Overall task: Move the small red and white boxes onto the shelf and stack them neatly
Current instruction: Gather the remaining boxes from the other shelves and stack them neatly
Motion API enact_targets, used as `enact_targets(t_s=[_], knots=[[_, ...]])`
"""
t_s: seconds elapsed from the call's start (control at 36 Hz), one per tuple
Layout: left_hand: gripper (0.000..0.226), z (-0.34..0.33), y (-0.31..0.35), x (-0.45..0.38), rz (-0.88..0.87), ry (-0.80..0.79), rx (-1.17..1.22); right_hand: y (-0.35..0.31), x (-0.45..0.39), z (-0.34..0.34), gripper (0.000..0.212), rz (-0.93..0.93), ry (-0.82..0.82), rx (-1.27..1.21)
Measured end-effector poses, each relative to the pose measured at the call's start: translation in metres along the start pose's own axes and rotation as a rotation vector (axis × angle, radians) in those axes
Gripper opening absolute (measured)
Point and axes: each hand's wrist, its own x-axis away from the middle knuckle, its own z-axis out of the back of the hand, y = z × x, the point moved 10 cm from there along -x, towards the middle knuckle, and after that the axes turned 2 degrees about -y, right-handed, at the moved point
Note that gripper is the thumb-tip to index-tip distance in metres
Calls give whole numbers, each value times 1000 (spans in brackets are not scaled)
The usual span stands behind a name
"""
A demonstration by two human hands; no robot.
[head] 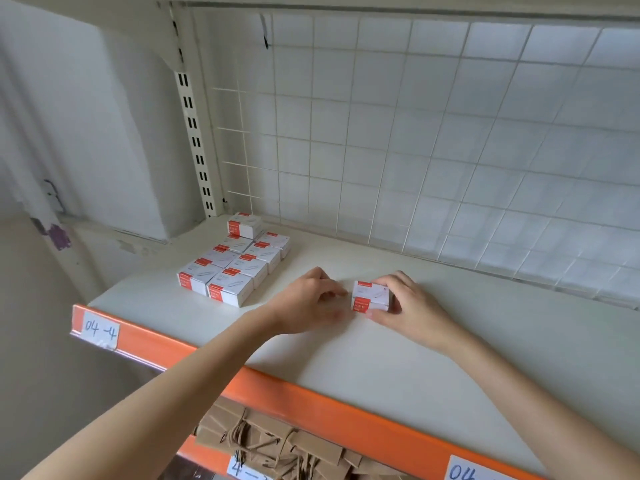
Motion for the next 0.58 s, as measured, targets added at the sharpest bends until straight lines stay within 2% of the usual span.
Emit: enact_targets(t_s=[0.14, 0.36, 0.44, 0.58], knots=[[27, 28, 0, 18, -73, -68, -146, -34, -35, -7, 28, -2, -103, 53], [12, 98, -28, 52, -126, 73, -200, -107, -111, -28, 34, 18, 13, -54], [13, 111, -44, 64, -127, 96, -207, -126, -137, -33, 33, -4, 35, -21], [15, 118, -63, 73, -161, 106, -184, -135, -163, -38, 43, -69, 65, 8]])
